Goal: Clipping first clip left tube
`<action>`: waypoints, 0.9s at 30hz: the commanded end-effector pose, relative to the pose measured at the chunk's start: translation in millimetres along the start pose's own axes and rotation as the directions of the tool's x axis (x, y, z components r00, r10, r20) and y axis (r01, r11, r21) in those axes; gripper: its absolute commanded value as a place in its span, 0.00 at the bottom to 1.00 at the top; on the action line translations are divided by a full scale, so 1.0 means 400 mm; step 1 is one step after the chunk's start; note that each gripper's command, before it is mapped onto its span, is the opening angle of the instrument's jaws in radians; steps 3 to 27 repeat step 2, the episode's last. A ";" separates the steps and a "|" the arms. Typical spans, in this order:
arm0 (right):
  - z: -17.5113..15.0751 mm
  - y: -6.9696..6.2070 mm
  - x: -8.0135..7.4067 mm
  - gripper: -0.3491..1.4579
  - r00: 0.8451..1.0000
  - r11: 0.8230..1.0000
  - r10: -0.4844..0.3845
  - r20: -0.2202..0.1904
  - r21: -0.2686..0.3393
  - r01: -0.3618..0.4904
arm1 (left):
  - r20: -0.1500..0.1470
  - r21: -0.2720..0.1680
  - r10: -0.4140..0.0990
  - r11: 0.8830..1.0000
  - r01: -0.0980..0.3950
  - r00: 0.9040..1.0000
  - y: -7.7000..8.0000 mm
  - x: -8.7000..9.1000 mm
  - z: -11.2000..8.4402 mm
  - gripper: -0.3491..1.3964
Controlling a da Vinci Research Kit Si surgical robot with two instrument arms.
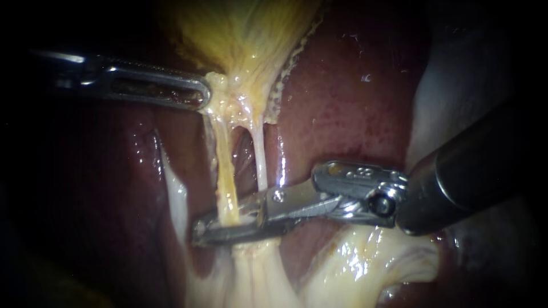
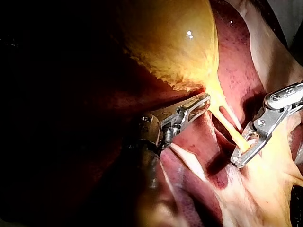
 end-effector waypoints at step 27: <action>0.0001 -0.0001 -0.0001 0.00 1.000 1.000 -0.001 0.000 0.000 0.001 | 0.000 0.001 0.000 1.000 0.000 1.000 0.0000 0.0000 0.0000 0.00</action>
